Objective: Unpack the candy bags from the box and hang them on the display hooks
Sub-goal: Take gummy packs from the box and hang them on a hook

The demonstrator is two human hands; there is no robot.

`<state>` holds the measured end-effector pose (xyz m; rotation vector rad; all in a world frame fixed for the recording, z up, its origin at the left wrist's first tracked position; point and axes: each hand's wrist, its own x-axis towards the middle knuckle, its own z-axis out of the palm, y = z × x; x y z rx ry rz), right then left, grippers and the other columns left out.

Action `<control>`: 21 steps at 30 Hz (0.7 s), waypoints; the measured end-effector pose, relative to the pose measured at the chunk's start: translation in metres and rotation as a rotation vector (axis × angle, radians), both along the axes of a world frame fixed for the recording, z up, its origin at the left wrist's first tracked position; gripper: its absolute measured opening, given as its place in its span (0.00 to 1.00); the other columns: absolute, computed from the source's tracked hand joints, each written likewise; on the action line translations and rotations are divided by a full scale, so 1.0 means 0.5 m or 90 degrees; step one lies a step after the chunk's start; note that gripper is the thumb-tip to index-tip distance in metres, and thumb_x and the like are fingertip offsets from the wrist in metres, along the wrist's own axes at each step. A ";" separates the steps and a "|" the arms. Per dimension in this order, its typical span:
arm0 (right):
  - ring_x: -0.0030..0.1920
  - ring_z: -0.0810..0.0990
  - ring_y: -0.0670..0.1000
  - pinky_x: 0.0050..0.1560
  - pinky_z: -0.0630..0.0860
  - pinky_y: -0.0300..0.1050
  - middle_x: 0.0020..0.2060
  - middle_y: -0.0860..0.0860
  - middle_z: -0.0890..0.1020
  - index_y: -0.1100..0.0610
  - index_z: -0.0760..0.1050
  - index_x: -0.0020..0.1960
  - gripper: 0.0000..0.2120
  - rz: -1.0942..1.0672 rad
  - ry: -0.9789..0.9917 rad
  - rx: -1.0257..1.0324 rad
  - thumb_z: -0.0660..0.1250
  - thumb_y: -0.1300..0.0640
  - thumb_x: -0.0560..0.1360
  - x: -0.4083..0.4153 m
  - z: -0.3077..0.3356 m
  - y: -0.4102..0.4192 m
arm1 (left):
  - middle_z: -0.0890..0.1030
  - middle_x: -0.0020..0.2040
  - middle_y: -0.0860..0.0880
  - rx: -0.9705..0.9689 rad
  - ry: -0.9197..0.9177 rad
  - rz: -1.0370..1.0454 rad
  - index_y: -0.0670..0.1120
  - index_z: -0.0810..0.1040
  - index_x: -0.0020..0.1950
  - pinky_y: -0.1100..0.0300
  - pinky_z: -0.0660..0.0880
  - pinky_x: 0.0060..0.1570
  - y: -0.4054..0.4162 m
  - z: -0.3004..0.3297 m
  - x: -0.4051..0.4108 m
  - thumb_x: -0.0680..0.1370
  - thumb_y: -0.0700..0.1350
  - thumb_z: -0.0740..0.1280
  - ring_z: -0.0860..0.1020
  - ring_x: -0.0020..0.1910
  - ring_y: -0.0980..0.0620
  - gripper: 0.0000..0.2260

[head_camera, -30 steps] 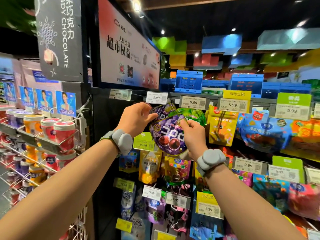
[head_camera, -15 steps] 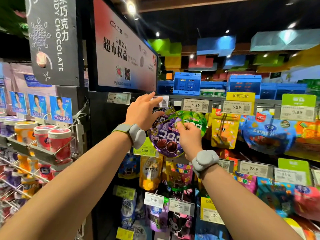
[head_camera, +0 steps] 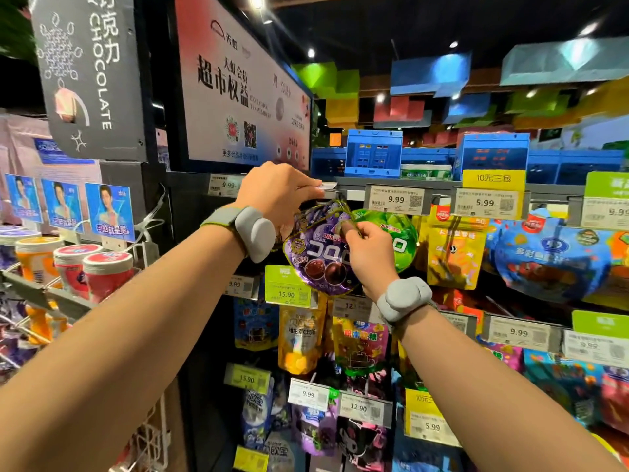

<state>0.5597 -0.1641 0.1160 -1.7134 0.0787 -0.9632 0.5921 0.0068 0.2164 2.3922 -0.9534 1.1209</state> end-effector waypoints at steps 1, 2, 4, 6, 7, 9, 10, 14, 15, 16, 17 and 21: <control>0.37 0.71 0.52 0.39 0.69 0.50 0.38 0.62 0.79 0.64 0.76 0.45 0.16 -0.006 0.002 -0.012 0.66 0.50 0.79 0.009 0.003 0.005 | 0.84 0.55 0.52 -0.004 0.015 -0.002 0.59 0.82 0.59 0.57 0.73 0.45 0.001 0.004 -0.001 0.78 0.61 0.63 0.80 0.50 0.47 0.15; 0.38 0.72 0.53 0.40 0.71 0.52 0.41 0.63 0.81 0.63 0.77 0.46 0.15 -0.013 0.005 -0.021 0.66 0.50 0.79 0.015 0.007 0.010 | 0.85 0.54 0.52 -0.009 0.029 -0.004 0.59 0.82 0.59 0.58 0.71 0.43 0.000 0.006 -0.004 0.78 0.61 0.63 0.80 0.47 0.47 0.15; 0.40 0.74 0.57 0.43 0.75 0.56 0.44 0.62 0.82 0.63 0.77 0.47 0.14 -0.013 0.004 -0.026 0.66 0.51 0.79 0.028 0.016 0.019 | 0.85 0.53 0.52 -0.006 0.041 -0.002 0.59 0.82 0.59 0.58 0.67 0.41 -0.001 0.006 -0.007 0.78 0.61 0.63 0.79 0.46 0.47 0.14; 0.40 0.74 0.58 0.42 0.72 0.54 0.44 0.62 0.82 0.63 0.77 0.47 0.14 -0.019 -0.002 -0.040 0.66 0.52 0.79 0.037 0.024 0.027 | 0.85 0.53 0.52 -0.002 0.050 -0.003 0.59 0.82 0.59 0.59 0.66 0.40 -0.001 0.009 -0.006 0.78 0.62 0.63 0.80 0.46 0.47 0.15; 0.41 0.73 0.57 0.42 0.71 0.53 0.43 0.62 0.82 0.64 0.77 0.47 0.14 -0.027 -0.004 -0.050 0.66 0.51 0.79 0.041 0.028 0.031 | 0.85 0.53 0.53 -0.001 0.057 -0.004 0.59 0.82 0.59 0.59 0.66 0.39 0.000 0.012 -0.006 0.78 0.62 0.63 0.79 0.45 0.47 0.15; 0.42 0.76 0.57 0.45 0.73 0.56 0.43 0.62 0.82 0.64 0.78 0.48 0.15 -0.028 -0.009 -0.057 0.65 0.51 0.79 0.050 0.033 0.039 | 0.85 0.54 0.52 0.003 0.065 -0.002 0.59 0.82 0.58 0.59 0.65 0.39 -0.001 0.020 -0.006 0.78 0.62 0.64 0.78 0.44 0.48 0.14; 0.44 0.78 0.59 0.47 0.75 0.57 0.43 0.61 0.82 0.63 0.78 0.48 0.15 -0.029 -0.009 -0.060 0.65 0.51 0.79 0.056 0.037 0.044 | 0.85 0.54 0.52 0.005 0.069 -0.002 0.59 0.82 0.58 0.59 0.65 0.39 0.000 0.026 -0.007 0.77 0.62 0.64 0.76 0.42 0.49 0.14; 0.44 0.79 0.60 0.44 0.75 0.52 0.42 0.58 0.83 0.60 0.79 0.47 0.11 -0.036 -0.004 -0.059 0.65 0.52 0.79 0.069 0.040 0.053 | 0.85 0.49 0.52 0.017 0.089 -0.013 0.58 0.83 0.58 0.63 0.63 0.30 -0.003 0.035 -0.008 0.77 0.62 0.64 0.75 0.39 0.51 0.15; 0.43 0.79 0.60 0.42 0.73 0.50 0.41 0.58 0.82 0.60 0.79 0.47 0.11 -0.037 -0.002 -0.054 0.65 0.52 0.78 0.070 0.041 0.055 | 0.84 0.48 0.52 0.017 0.094 -0.013 0.58 0.83 0.57 0.64 0.63 0.29 -0.003 0.037 -0.007 0.77 0.62 0.64 0.75 0.39 0.51 0.15; 0.42 0.78 0.59 0.41 0.72 0.49 0.40 0.57 0.83 0.60 0.79 0.47 0.13 -0.037 0.000 -0.048 0.66 0.50 0.78 0.072 0.043 0.057 | 0.84 0.48 0.52 0.016 0.097 -0.013 0.58 0.83 0.57 0.64 0.63 0.29 -0.003 0.038 -0.006 0.77 0.63 0.64 0.75 0.39 0.51 0.15; 0.42 0.79 0.60 0.41 0.73 0.50 0.40 0.57 0.83 0.60 0.79 0.47 0.14 -0.037 0.001 -0.040 0.66 0.48 0.78 0.073 0.043 0.060 | 0.84 0.48 0.51 0.015 0.098 -0.014 0.58 0.83 0.57 0.63 0.63 0.30 -0.004 0.038 -0.005 0.77 0.63 0.64 0.76 0.39 0.50 0.16; 0.43 0.80 0.61 0.44 0.76 0.54 0.39 0.58 0.83 0.59 0.79 0.46 0.17 -0.043 0.004 -0.010 0.66 0.44 0.77 0.079 0.046 0.064 | 0.84 0.49 0.51 0.010 0.102 -0.016 0.56 0.83 0.57 0.63 0.62 0.31 -0.005 0.037 -0.004 0.77 0.62 0.65 0.75 0.40 0.51 0.16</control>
